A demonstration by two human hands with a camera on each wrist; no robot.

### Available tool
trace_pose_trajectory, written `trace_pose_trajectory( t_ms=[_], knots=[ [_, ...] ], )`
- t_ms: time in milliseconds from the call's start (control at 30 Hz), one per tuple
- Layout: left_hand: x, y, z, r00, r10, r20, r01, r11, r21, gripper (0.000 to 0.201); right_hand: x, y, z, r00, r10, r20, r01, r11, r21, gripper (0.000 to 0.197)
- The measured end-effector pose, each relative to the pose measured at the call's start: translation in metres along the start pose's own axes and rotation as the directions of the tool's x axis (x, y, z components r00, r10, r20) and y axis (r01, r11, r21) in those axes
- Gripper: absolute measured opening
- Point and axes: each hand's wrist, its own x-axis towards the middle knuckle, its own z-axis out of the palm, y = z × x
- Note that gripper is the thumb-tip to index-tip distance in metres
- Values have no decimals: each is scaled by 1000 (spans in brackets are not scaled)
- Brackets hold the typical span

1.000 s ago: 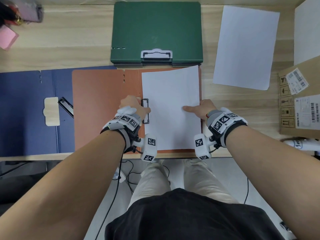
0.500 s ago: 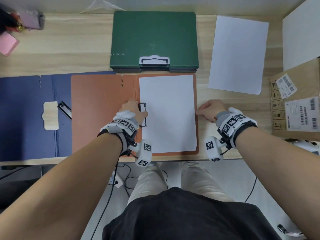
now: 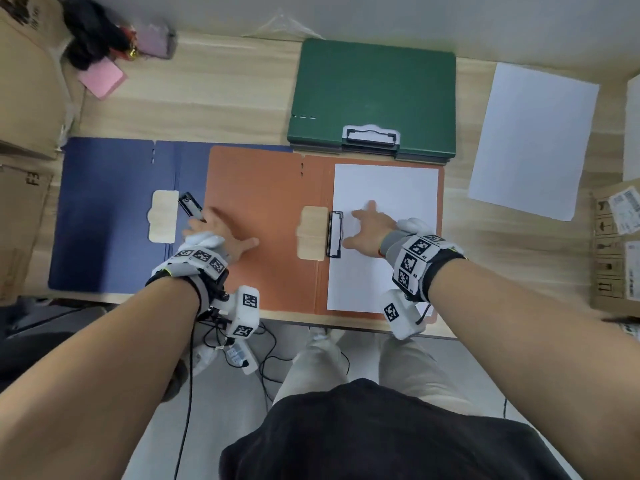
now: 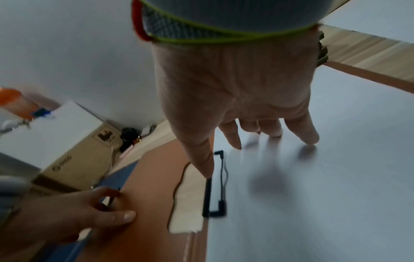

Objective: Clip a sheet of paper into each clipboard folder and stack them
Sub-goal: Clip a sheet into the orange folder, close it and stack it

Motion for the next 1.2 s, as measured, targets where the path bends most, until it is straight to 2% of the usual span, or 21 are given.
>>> trace_pose_trajectory(
  t_ms=[100,200,300,400,500,567,633,733,833,900,1000,1067,1133,1200],
  knots=[
    [10,-8,6,1000,-10,21,11,999,-41,137,1,5,5,1000,8,-1,-8,1000,-25,72],
    [16,-12,3,999,-34,8,35,991,-128,141,2,7,1,1000,28,-4,-28,999,29,70],
    [13,-16,-11,998,-55,-34,45,969,-241,123,2,5,1,999,43,-7,-43,998,44,73],
    [6,-13,-39,996,12,-91,-39,955,-296,96,2,2,0,999,49,-13,-49,999,15,75],
    [-4,-5,-73,978,111,-178,-157,948,-276,85,1,1,-6,998,63,1,-63,998,1,78],
    [-16,5,-94,938,223,-265,-290,924,-250,78,-1,3,-11,997,70,24,-70,997,40,79],
    [-34,19,-113,874,363,-322,-433,883,-180,66,-5,5,-17,997,41,64,-44,998,54,79],
    [-71,48,-134,766,558,-319,-611,786,-95,51,-13,12,-26,995,7,99,-21,990,139,67],
    [-107,82,-135,694,670,-265,-710,697,-97,46,-28,30,-35,987,46,157,-110,897,428,64],
    [-124,108,-124,657,718,-230,-751,651,-112,49,-38,51,-43,982,67,176,-165,753,637,67],
    [-124,131,-94,633,749,-195,-773,624,-114,50,-45,77,-54,987,109,115,-156,555,817,74],
    [-111,145,-65,656,736,-168,-754,652,-85,46,-47,102,-62,982,176,72,-147,458,877,82],
    [-93,148,-40,723,685,-87,-690,721,-58,52,-49,120,-64,974,216,66,-155,424,892,83],
    [-81,151,-20,797,603,28,-600,796,-78,61,-52,134,-61,968,237,82,-190,478,858,76]
  ],
)
